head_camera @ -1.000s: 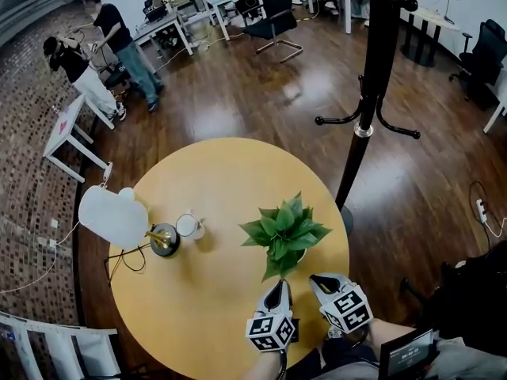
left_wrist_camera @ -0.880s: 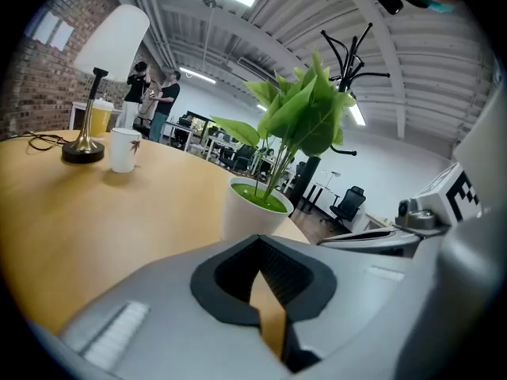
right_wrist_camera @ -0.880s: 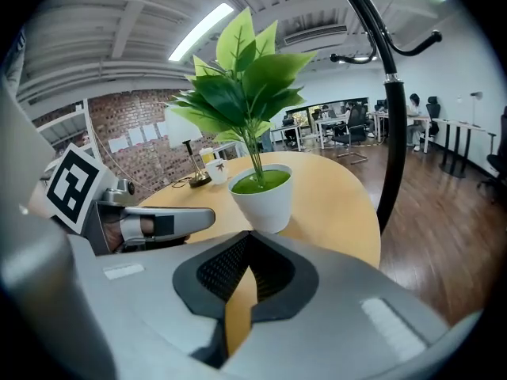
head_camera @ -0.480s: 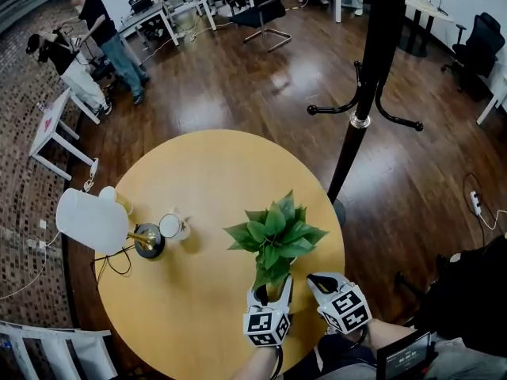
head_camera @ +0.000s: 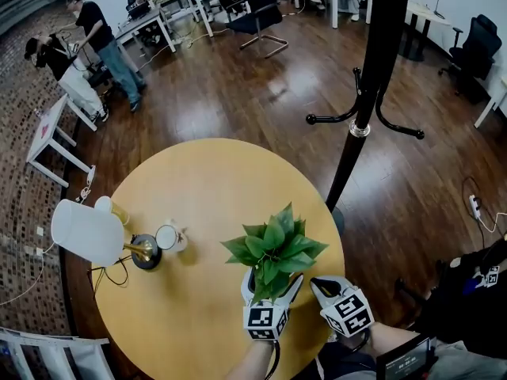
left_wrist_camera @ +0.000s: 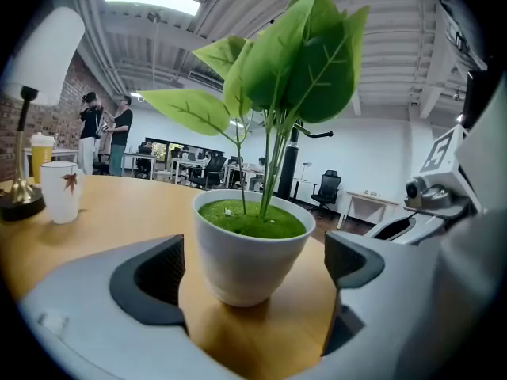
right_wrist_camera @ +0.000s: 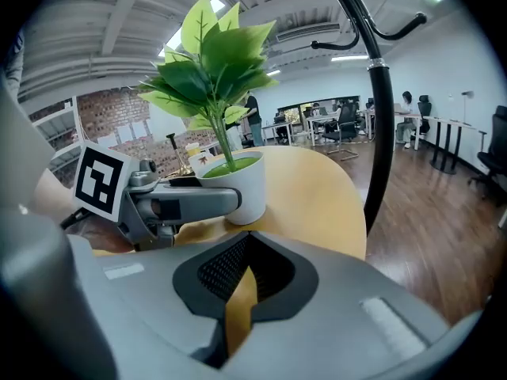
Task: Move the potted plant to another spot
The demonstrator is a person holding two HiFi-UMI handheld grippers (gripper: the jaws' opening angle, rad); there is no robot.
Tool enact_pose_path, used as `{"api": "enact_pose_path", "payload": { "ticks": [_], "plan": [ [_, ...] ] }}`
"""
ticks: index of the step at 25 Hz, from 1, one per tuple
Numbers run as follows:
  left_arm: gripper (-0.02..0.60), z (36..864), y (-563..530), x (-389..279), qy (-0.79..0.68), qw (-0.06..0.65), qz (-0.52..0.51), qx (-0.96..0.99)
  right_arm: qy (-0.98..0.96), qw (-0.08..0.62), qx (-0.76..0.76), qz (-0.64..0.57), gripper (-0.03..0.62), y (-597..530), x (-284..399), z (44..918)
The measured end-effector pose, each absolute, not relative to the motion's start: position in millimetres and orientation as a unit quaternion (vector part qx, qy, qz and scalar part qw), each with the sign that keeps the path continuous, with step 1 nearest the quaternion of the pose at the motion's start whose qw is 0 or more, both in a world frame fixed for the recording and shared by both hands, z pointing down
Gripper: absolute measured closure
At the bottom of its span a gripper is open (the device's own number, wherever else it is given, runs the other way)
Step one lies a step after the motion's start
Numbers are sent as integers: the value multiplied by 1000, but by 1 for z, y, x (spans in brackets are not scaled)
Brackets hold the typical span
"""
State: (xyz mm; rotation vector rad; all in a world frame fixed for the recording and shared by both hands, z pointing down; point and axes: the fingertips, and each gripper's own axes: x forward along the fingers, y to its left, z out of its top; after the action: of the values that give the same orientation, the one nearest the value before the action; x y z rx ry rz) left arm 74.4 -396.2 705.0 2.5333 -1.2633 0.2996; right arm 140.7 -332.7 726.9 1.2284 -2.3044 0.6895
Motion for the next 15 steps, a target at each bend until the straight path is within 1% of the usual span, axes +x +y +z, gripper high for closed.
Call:
{"api": "enact_pose_path", "payload": {
  "ticks": [12, 15],
  "plan": [
    [51, 710, -415, 87, -386, 114, 104, 909, -833, 205, 471, 206, 586, -374, 155, 727],
    [63, 711, -417, 86, -383, 108, 100, 912, -836, 200, 471, 197, 586, -381, 153, 727]
  ]
}}
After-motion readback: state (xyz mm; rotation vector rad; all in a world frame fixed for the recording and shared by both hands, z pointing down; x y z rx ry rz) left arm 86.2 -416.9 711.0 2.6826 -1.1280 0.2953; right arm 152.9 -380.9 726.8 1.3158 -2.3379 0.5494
